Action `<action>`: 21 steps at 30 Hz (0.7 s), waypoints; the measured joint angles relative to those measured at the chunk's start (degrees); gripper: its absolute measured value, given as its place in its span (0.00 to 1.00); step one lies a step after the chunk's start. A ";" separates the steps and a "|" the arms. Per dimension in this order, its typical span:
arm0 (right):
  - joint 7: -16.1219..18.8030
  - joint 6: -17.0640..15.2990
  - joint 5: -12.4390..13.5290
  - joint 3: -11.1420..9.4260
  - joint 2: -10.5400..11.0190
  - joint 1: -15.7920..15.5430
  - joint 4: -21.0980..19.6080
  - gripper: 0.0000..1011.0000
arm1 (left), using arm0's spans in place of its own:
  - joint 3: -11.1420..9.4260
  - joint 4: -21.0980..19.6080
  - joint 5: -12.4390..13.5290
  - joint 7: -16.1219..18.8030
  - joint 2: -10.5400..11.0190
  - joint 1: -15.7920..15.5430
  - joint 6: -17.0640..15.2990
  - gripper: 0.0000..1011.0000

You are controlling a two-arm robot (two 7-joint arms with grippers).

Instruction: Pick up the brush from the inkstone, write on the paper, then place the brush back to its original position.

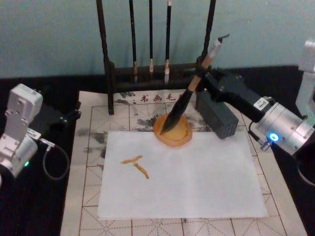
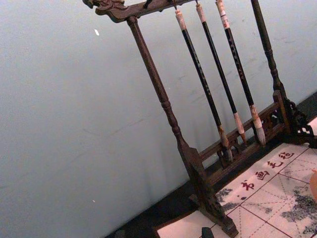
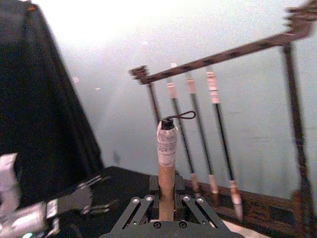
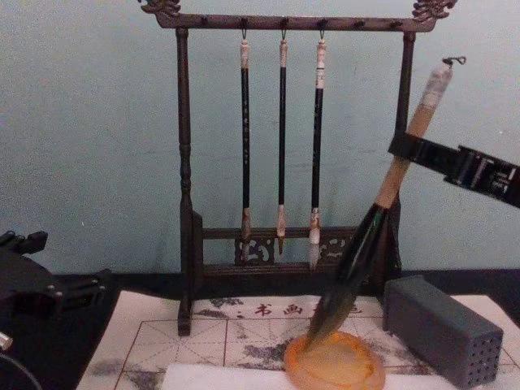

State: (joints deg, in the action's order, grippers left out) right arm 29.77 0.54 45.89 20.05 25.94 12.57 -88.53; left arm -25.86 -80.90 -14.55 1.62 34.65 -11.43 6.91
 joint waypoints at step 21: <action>-12.27 -12.97 11.87 -1.62 -4.24 6.04 9.99 0.20 | 0.00 0.00 0.00 0.00 0.00 0.00 0.00 0.99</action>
State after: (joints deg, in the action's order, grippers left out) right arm 17.50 -12.43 57.76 18.43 21.70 18.62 -78.53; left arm -25.86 -80.90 -14.55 1.62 34.65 -11.43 6.91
